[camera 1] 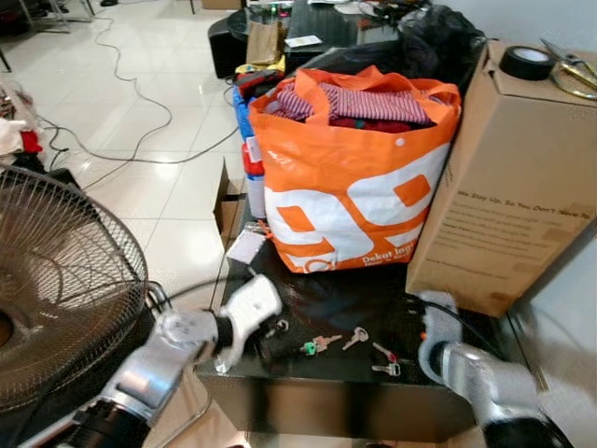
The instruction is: Hang keys on a hook
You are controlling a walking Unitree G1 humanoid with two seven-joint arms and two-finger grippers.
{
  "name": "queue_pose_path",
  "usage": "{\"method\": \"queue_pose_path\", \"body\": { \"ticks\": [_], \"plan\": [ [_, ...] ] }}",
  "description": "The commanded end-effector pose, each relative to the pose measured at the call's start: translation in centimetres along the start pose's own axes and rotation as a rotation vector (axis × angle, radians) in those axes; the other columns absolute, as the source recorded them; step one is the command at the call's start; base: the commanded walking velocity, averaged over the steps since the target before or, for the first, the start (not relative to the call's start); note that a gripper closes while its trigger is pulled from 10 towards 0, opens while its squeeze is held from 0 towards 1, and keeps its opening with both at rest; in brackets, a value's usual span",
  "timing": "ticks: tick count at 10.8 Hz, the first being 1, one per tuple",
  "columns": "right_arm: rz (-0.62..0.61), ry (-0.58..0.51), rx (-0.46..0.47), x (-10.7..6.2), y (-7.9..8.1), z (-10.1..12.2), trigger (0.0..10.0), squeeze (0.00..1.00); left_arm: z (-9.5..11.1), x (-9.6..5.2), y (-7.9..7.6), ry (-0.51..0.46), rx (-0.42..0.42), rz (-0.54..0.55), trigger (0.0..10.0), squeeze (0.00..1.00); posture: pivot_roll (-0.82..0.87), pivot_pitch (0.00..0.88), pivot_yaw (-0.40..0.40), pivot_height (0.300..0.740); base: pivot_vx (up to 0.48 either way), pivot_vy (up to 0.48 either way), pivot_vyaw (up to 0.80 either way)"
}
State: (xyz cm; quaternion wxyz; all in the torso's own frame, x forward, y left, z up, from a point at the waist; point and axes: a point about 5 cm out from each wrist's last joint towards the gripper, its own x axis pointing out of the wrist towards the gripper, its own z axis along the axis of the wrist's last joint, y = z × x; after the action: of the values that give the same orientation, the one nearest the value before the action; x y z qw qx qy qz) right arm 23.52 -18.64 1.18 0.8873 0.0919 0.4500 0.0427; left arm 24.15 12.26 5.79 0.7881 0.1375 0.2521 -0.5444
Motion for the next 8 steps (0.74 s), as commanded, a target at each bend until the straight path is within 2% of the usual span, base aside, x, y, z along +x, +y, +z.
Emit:
{"method": "queue_pose_path", "body": {
  "ticks": [1, 2, 4, 5, 8],
  "plan": [
    [0.024, -0.014, 0.007, -0.7, 0.1, 0.2, 10.0, 0.0, 0.1, -0.2, 0.2, 0.02, 0.017, -0.008, 10.0, 0.0, -0.22, 0.0, 0.063, 0.74, 0.0, 0.0, 0.0],
    [0.043, -0.018, 0.011, -1.2, 0.3, 0.1, 10.0, 0.0, 0.0, -0.3, 0.1, 0.024, 0.006, -0.021, 10.0, 0.0, -0.23, 0.0, 0.065, 0.74, 0.0, 0.0, 0.0],
    [0.143, 0.018, 0.021, -2.5, 1.7, -1.1, 10.0, 0.0, -0.2, -0.5, 0.1, 0.04, -0.029, -0.033, 10.0, 0.0, -0.23, 0.0, 0.045, 0.74, 0.0, 0.0, 0.0],
    [0.149, 0.037, 0.008, -2.4, 1.9, -1.4, 10.0, 0.0, -0.6, -0.7, 0.0, 0.057, -0.046, -0.051, 10.0, 0.0, -0.23, 0.0, 0.044, 0.74, 0.0, 0.0, 0.0],
    [0.105, 0.034, 0.006, -0.7, 2.1, -1.0, 10.0, 0.0, -0.6, -0.5, -0.1, 0.094, -0.01, -0.091, 10.0, 0.0, -0.23, 0.0, 0.023, 0.74, 0.0, 0.0, 0.0]
  ]
}}
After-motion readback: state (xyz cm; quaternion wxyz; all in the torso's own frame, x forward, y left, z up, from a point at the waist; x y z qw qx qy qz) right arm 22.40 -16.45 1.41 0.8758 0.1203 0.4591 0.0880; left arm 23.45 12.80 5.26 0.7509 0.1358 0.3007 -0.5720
